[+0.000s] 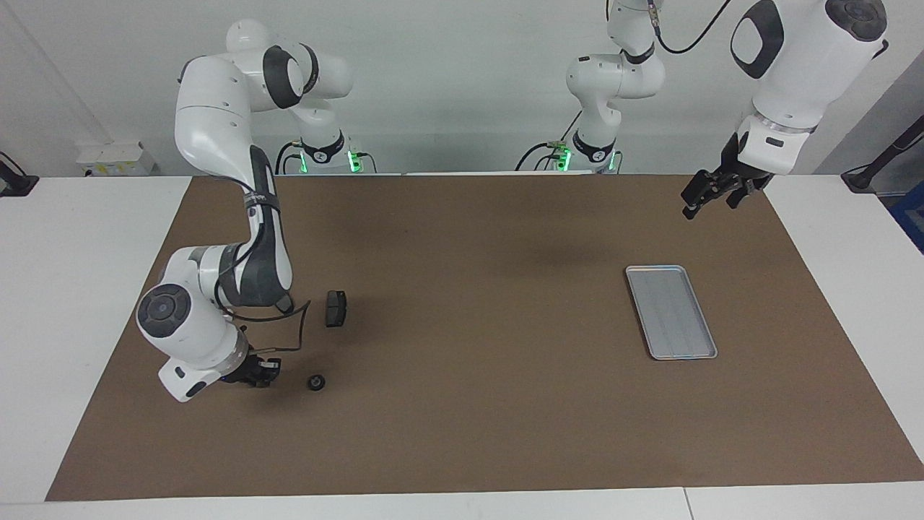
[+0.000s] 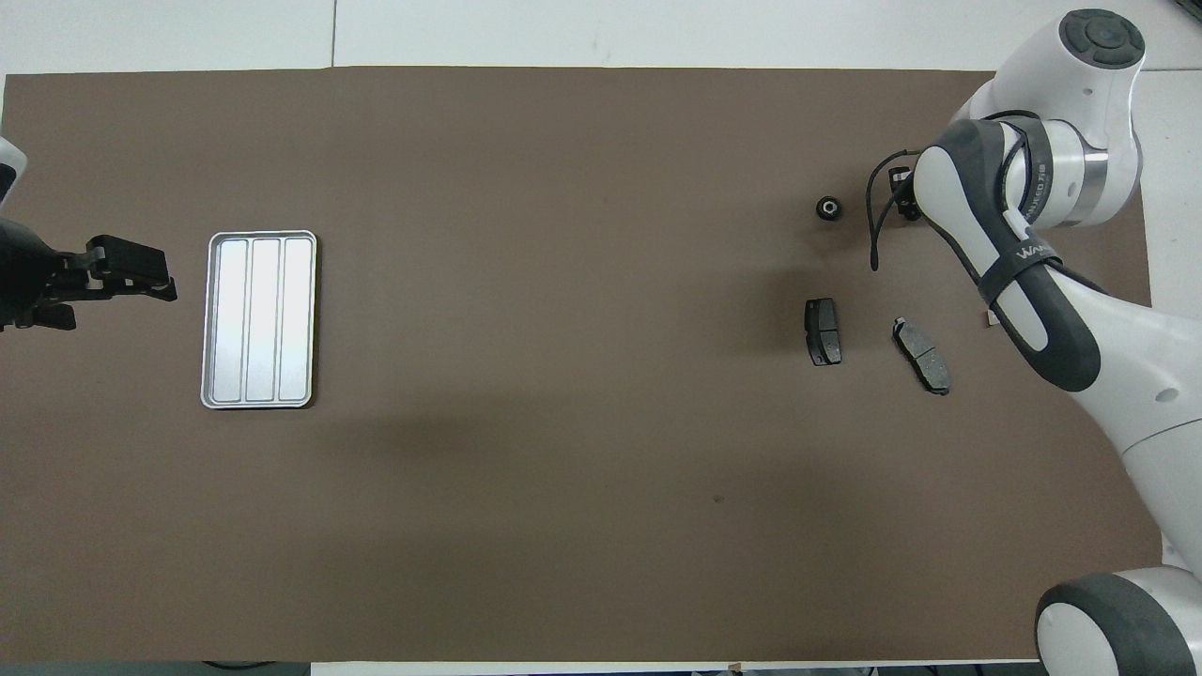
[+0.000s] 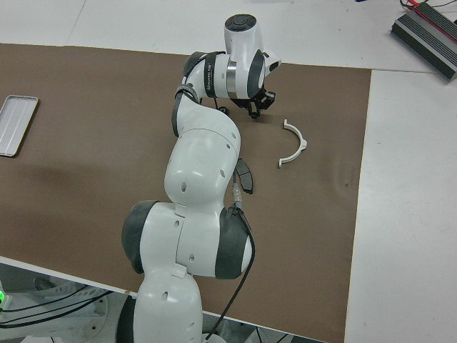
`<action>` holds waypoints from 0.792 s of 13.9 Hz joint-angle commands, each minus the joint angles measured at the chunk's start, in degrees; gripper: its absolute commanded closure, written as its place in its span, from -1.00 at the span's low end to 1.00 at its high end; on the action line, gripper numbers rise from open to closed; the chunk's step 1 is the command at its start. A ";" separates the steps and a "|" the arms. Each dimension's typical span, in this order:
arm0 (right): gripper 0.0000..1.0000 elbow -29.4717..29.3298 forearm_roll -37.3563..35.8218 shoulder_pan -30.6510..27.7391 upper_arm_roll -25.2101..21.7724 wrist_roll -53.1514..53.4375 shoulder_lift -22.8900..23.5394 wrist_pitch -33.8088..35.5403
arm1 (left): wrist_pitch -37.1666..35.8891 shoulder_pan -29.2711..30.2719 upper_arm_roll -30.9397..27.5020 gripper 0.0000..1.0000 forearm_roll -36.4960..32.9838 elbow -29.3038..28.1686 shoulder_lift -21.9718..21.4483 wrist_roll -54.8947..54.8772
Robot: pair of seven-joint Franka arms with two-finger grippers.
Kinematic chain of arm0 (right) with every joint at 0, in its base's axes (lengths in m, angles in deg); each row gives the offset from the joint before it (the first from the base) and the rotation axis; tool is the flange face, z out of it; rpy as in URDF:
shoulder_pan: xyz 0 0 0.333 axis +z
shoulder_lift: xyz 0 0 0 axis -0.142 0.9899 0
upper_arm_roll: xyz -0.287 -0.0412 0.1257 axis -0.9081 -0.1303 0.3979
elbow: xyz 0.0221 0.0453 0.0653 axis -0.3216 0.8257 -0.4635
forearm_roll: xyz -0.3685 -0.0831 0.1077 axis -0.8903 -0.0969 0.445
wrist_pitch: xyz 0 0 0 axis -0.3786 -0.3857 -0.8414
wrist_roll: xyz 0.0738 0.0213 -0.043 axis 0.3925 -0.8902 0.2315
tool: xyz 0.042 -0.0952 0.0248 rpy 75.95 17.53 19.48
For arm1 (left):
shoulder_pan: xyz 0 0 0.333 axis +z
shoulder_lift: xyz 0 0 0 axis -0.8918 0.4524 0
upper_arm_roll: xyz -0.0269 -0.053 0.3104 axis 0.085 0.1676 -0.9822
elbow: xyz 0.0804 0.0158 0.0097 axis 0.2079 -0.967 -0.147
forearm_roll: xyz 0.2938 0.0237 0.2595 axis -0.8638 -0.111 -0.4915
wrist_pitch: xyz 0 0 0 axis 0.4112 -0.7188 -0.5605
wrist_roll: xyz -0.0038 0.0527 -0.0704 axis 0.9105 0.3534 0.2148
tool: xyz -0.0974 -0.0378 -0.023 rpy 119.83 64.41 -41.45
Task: Place bearing gear from tray to pile
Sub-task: 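Carry the bearing to the first bearing and release it with the right gripper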
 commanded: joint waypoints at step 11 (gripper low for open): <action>-1.00 -4.44 -1.53 0.99 -0.51 3.69 -2.07 12.49 | 1.51 0.09 -0.13 -1.00 0.53 -2.18 -1.78 -0.41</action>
